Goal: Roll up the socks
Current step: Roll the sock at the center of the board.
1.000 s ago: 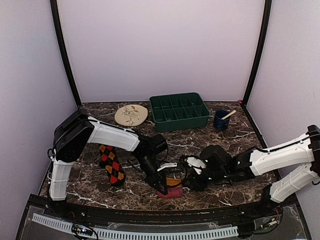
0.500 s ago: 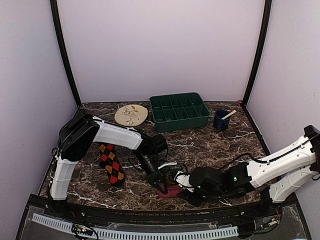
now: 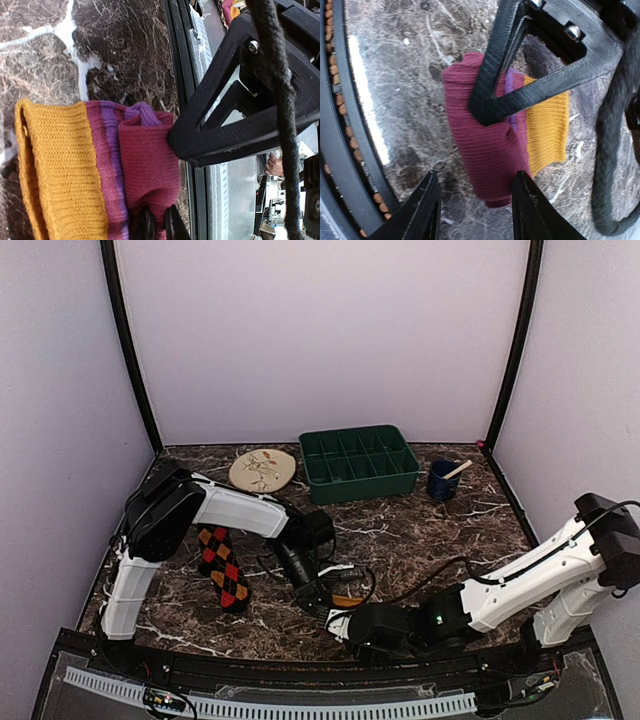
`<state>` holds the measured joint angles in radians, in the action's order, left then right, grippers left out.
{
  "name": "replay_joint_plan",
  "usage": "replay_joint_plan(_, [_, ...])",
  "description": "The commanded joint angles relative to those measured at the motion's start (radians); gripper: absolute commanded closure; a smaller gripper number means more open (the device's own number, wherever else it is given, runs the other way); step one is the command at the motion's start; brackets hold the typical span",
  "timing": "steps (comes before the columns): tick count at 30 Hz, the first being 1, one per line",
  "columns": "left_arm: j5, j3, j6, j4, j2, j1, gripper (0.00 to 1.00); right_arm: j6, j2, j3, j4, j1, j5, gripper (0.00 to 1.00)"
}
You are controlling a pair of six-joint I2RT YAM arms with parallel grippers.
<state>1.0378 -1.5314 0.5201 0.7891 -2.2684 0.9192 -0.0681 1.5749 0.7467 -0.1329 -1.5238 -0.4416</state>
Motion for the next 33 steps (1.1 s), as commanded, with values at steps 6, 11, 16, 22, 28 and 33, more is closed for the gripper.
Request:
replay_joint_plan(6, [-0.017,-0.022,0.032,0.059,-0.047,-0.005,1.00,0.126,0.087,0.055,-0.020,-0.008,-0.065,0.58])
replay_joint_plan(11, [-0.007,-0.034,0.036,0.067,-0.055,-0.008,1.00,0.134,0.120,0.061,-0.037,-0.004,-0.037,0.64])
replay_joint_plan(16, [-0.002,-0.041,0.038,0.074,-0.062,-0.010,1.00,0.127,0.156,0.076,-0.072,0.017,0.005,0.71])
replay_joint_plan(22, [-0.017,-0.050,0.018,0.071,-0.062,-0.012,0.96,0.102,0.185,0.082,-0.105,0.062,0.076,0.80])
replay_joint_plan(28, [-0.059,-0.054,-0.032,0.052,-0.049,-0.027,0.85,0.081,0.215,0.111,-0.144,0.100,0.143,0.86])
replay_joint_plan(33, [-0.054,-0.026,-0.064,0.012,-0.001,-0.043,0.77,0.069,0.225,0.120,-0.154,0.119,0.187,0.89])
